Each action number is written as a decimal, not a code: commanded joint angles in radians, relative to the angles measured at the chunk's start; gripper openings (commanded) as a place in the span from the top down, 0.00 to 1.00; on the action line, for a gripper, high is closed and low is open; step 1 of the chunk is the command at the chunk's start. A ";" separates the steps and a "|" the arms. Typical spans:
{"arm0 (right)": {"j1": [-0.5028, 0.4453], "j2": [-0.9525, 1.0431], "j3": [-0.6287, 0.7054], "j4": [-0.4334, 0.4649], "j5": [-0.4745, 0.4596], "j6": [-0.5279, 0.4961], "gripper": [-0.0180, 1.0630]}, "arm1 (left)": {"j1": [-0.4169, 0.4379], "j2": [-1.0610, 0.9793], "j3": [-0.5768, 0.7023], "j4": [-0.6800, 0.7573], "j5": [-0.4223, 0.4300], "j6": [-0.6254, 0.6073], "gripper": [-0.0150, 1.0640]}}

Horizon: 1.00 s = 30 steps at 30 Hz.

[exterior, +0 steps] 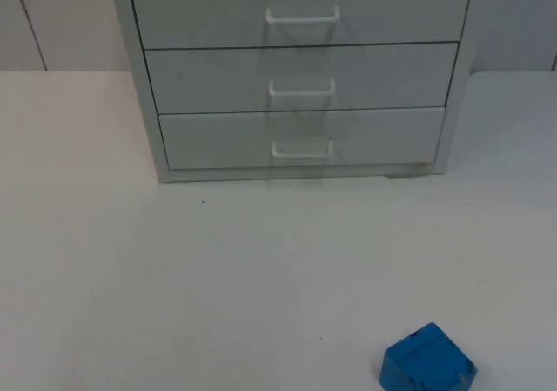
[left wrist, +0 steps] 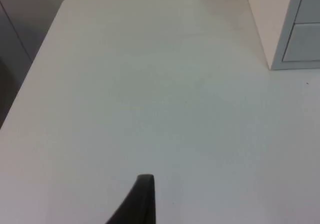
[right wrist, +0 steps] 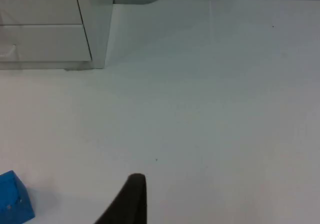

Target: Open the drawer with the left hand, place the block into the drawer with the right hand, then close the drawer with the left hand.

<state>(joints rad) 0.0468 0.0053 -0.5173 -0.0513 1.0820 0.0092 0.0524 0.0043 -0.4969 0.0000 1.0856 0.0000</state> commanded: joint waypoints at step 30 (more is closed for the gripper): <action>-0.003 0.920 -0.181 -0.017 -0.244 0.001 0.01 | -0.004 0.746 -0.140 -0.121 -0.300 0.034 0.01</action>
<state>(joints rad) 0.0468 0.8966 -0.6925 -0.0699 0.8483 0.0074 0.0524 0.7086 -0.6313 -0.0875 0.8292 0.0131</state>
